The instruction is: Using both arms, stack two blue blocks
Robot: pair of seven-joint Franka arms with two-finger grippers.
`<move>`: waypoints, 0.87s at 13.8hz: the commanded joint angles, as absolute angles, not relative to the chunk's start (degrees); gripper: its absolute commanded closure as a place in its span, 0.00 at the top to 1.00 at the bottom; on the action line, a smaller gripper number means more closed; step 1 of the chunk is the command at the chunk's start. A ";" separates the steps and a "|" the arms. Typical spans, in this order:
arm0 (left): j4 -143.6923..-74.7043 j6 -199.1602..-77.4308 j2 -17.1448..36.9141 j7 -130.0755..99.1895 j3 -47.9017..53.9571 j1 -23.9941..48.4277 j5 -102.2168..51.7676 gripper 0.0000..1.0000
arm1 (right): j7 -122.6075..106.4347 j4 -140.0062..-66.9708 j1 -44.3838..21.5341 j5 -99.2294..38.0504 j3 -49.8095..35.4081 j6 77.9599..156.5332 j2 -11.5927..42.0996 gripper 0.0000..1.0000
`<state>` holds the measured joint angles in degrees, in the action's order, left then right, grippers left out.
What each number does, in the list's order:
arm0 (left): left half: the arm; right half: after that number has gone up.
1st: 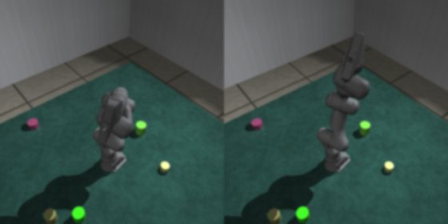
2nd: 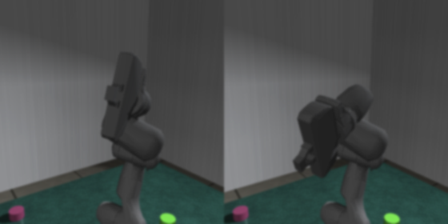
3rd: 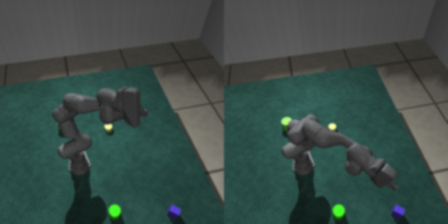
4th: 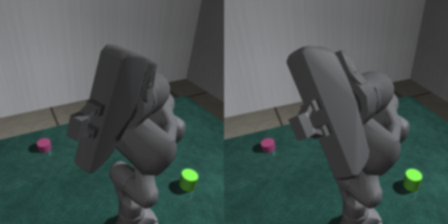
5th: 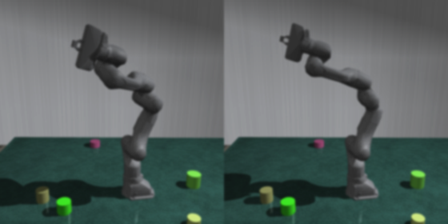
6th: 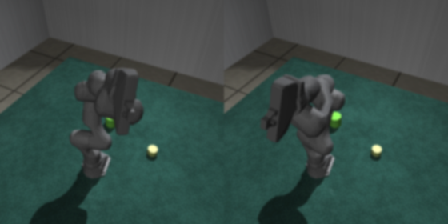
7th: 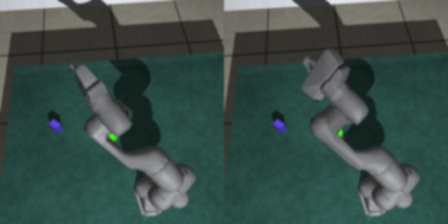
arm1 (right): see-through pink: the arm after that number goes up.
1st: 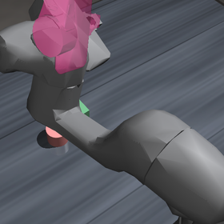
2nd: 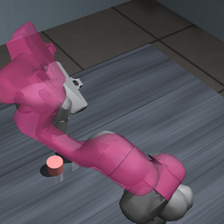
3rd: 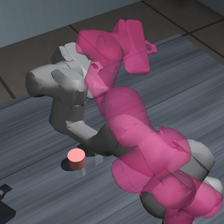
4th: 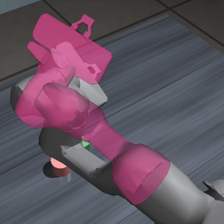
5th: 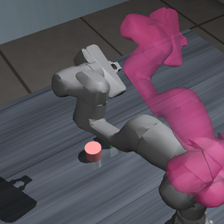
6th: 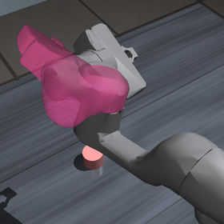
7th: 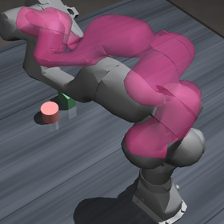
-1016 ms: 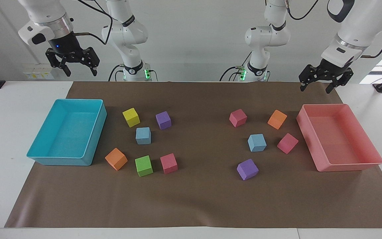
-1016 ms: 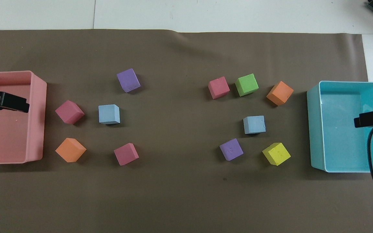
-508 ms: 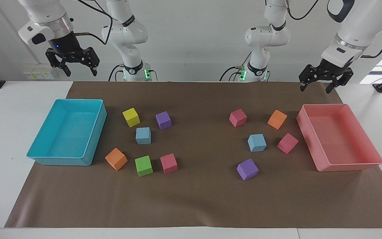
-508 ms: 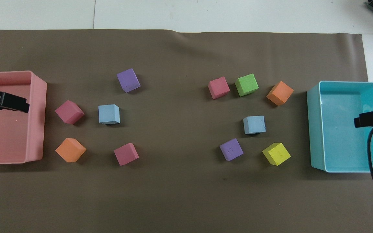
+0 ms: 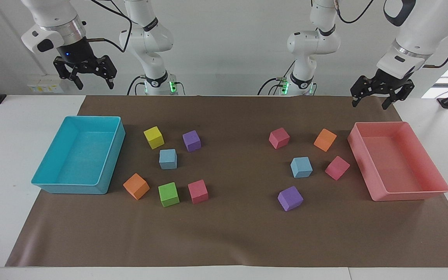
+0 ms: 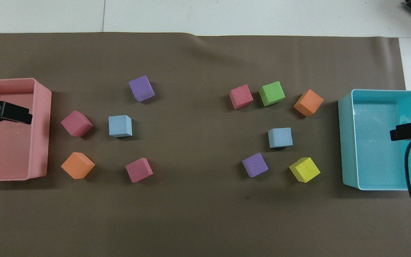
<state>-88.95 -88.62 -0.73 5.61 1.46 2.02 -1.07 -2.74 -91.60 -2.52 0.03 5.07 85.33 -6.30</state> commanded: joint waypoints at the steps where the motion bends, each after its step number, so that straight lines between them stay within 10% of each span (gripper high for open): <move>1: -90.62 -89.83 -1.93 5.10 1.85 1.49 -0.26 1.00 | -2.37 -92.20 -1.93 0.62 4.75 85.52 -6.86 1.00; 12: -90.62 -89.82 -1.93 5.01 1.85 1.49 -0.26 1.00 | -1.93 -91.85 -1.93 0.18 4.75 85.69 -6.59 1.00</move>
